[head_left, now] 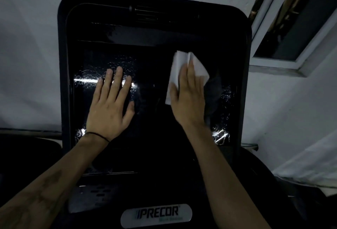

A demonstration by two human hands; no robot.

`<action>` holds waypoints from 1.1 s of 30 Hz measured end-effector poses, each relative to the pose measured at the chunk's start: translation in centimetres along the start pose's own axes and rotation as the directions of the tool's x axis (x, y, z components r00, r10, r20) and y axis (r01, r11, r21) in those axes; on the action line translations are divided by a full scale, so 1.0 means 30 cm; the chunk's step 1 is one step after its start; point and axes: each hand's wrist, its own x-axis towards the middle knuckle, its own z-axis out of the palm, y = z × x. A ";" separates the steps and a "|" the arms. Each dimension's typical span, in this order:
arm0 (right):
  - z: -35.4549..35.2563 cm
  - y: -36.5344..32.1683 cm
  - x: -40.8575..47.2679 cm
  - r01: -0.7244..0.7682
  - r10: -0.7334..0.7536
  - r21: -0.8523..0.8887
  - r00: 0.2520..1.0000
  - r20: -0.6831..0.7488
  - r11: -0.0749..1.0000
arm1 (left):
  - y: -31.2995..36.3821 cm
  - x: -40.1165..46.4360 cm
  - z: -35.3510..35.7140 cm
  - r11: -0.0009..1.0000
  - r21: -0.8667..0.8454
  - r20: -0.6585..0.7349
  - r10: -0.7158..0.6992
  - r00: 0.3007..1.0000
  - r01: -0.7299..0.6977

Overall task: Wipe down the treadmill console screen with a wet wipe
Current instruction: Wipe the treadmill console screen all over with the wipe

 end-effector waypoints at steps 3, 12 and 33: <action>-0.035 0.088 0.082 -0.025 0.024 -0.027 0.999 -0.045 0.999 | -0.002 0.000 -0.002 1.000 -0.003 0.002 0.003 1.000 -0.002; -0.005 -0.007 0.001 -0.036 0.036 -0.001 0.998 -0.044 0.999 | 0.002 0.001 0.003 1.000 0.015 0.005 0.000 1.000 0.000; -0.023 0.133 -0.162 -0.207 0.207 0.017 0.974 -0.089 0.978 | 0.007 0.003 0.004 1.000 0.015 -0.003 -0.010 1.000 0.010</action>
